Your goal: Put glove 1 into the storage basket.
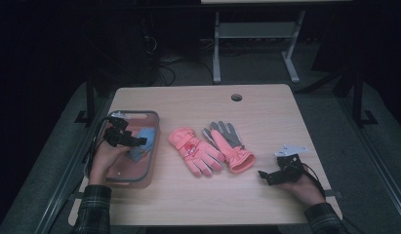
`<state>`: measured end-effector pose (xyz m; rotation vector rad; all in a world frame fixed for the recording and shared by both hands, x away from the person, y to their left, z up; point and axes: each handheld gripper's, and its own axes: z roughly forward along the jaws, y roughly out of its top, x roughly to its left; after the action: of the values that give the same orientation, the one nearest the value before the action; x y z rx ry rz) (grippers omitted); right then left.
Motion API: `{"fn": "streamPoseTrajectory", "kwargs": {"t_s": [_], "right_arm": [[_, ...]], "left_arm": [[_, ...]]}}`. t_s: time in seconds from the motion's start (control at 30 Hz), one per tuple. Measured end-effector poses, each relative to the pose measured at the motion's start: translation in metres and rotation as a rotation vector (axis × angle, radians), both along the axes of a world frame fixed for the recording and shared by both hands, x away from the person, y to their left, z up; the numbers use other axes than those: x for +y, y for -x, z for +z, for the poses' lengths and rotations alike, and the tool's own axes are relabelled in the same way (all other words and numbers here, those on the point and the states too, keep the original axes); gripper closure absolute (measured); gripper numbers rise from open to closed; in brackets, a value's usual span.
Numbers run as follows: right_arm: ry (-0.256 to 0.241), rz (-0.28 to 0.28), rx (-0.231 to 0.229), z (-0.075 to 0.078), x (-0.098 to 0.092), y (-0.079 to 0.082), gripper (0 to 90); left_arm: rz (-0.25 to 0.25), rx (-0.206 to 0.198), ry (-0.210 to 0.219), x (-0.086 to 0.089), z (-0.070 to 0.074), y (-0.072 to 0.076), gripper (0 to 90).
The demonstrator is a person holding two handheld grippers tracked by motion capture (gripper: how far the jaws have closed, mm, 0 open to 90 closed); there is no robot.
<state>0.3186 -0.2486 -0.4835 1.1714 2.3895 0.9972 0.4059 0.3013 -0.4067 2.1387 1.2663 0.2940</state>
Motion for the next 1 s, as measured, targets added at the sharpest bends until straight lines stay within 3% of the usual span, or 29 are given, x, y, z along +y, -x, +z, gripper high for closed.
{"fn": "streamPoseTrajectory", "kwargs": {"t_s": [0.27, 0.57, 1.0], "right_arm": [[0.000, 0.002, 0.000, 0.000, 0.000, 0.000, 0.0], [0.000, 0.003, 0.001, 0.000, 0.000, 0.000, 0.0], [-0.003, -0.001, 0.001, 0.000, 0.000, 0.000, 0.0]], "left_arm": [[-0.072, -0.026, 0.072, -0.011, 0.022, 0.011, 13.5], [-0.147, -0.060, 0.093, -0.040, 0.037, 0.025, 13.4], [-0.236, -0.092, 0.102, -0.082, 0.045, 0.048, 13.5]]}}
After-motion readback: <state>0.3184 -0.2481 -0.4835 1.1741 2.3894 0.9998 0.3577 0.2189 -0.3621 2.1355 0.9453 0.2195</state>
